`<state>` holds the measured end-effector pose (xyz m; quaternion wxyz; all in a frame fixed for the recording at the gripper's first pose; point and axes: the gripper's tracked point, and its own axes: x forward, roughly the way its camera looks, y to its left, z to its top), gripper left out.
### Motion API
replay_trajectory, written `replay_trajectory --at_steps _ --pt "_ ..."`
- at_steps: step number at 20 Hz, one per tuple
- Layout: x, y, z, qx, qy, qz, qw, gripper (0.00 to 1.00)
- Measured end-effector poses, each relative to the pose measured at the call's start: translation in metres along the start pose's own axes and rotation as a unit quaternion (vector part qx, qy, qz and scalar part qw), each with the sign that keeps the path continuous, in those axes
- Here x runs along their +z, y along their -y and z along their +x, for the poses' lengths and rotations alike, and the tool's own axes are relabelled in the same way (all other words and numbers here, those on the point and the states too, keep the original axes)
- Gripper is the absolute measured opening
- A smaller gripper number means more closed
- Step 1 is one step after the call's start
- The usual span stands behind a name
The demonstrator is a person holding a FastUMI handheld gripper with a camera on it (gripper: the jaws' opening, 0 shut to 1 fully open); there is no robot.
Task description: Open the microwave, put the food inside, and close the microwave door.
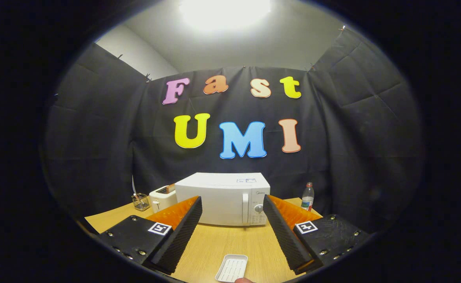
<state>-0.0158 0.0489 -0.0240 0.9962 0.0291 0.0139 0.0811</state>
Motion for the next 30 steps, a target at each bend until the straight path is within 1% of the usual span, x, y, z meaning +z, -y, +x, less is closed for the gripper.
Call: replay_trajectory --at_steps 7,13,24,30 --pt "0.007 0.015 -0.002 -0.012 0.006 0.007 1.000 0.99" --pt "0.004 0.020 -0.002 -0.016 0.001 0.011 1.000 0.99" --pt "0.009 0.014 0.000 -0.012 0.004 0.012 1.000 0.99" --pt "0.020 0.010 0.007 -0.012 0.014 0.011 1.000 0.99"
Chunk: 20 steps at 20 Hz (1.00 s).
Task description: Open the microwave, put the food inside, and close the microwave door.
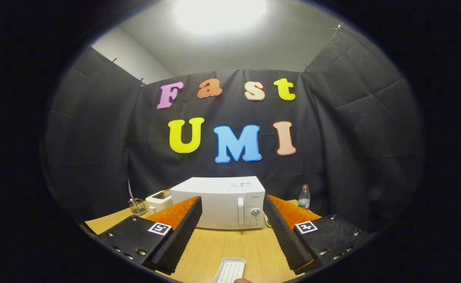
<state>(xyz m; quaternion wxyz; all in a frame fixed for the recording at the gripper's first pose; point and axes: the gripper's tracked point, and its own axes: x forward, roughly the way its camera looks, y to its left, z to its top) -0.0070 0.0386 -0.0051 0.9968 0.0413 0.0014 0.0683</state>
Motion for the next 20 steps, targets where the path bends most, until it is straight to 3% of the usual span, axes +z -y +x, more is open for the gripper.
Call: replay_trajectory --at_steps 9,20 --pt "0.012 -0.017 0.002 0.015 0.013 -0.015 1.000 0.99" --pt "0.026 -0.010 -0.012 0.003 0.024 -0.008 1.000 0.99"
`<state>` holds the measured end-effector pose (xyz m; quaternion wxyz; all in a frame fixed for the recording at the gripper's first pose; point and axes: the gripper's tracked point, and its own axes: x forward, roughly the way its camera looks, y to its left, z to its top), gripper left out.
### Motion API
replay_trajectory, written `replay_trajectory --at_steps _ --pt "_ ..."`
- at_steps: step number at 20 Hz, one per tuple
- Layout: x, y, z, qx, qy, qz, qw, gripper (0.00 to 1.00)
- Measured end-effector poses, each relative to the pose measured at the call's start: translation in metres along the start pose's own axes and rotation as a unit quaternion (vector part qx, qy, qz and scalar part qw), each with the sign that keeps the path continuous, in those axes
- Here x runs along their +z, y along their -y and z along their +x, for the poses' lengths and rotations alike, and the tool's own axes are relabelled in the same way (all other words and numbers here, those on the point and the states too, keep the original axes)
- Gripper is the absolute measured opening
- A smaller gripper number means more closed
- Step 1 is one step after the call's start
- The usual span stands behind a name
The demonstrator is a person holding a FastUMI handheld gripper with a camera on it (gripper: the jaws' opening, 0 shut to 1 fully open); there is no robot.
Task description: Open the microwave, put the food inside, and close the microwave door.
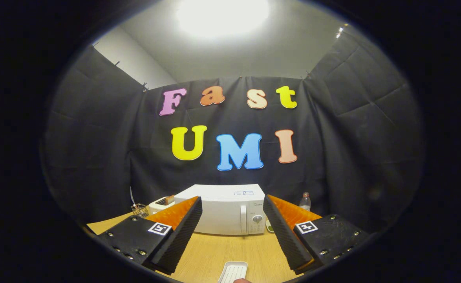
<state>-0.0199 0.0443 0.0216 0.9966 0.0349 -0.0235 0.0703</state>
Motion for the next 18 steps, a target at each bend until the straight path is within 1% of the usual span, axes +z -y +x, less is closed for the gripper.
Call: replay_trajectory --at_steps 5,18 --pt "0.006 -0.008 -0.002 0.009 0.010 0.002 1.000 0.99" --pt "0.003 -0.030 0.002 0.029 0.009 0.006 1.000 0.99"
